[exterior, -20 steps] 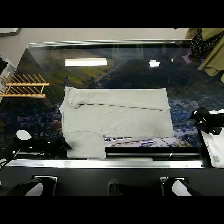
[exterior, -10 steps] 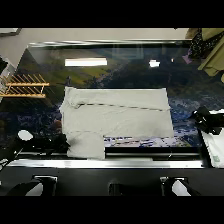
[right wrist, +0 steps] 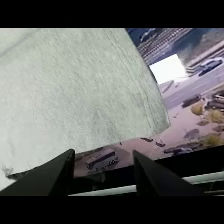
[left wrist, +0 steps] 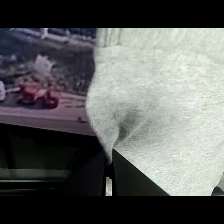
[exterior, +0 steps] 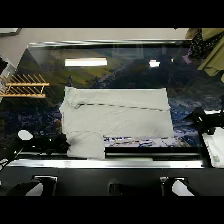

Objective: Fold the clothes and pants, and hang the long-sleeved shirts on hangers.

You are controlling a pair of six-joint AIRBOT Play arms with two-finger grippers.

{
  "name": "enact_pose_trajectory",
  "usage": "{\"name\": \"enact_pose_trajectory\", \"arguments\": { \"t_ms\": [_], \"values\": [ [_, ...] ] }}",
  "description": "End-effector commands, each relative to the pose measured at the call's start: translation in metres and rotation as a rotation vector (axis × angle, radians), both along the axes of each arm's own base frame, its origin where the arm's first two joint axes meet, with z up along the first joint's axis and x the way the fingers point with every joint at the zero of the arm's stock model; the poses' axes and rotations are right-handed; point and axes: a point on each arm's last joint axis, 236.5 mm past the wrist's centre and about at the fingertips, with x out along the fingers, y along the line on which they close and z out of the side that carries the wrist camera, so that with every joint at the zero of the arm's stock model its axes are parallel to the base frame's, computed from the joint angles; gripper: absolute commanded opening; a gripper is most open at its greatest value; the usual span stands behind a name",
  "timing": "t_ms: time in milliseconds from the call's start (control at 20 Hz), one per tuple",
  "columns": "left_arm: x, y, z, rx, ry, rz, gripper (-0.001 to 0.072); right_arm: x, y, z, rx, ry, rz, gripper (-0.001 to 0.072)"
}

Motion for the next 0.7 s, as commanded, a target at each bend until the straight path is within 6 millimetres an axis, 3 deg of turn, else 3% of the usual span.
{"name": "enact_pose_trajectory", "arguments": {
  "t_ms": [0,350,500,650],
  "values": [
    [0.000,-0.001,0.001,-0.003,-0.003,-0.007,0.0018,-0.009,0.004,-0.035,0.064,0.111,0.041,0.0441],
    [0.000,-0.001,0.001,-0.003,-0.004,-0.007,0.0018,-0.034,0.005,-0.103,0.085,0.247,0.046,0.0476],
    [0.000,-0.001,0.001,-0.003,-0.004,-0.007,0.0018,-0.034,0.005,-0.116,0.074,0.237,0.027,0.0476],
    [0.000,-0.001,0.001,-0.003,-0.004,-0.007,0.0018,-0.025,0.006,-0.115,0.078,0.194,0.022,0.0476]
  ]
}}
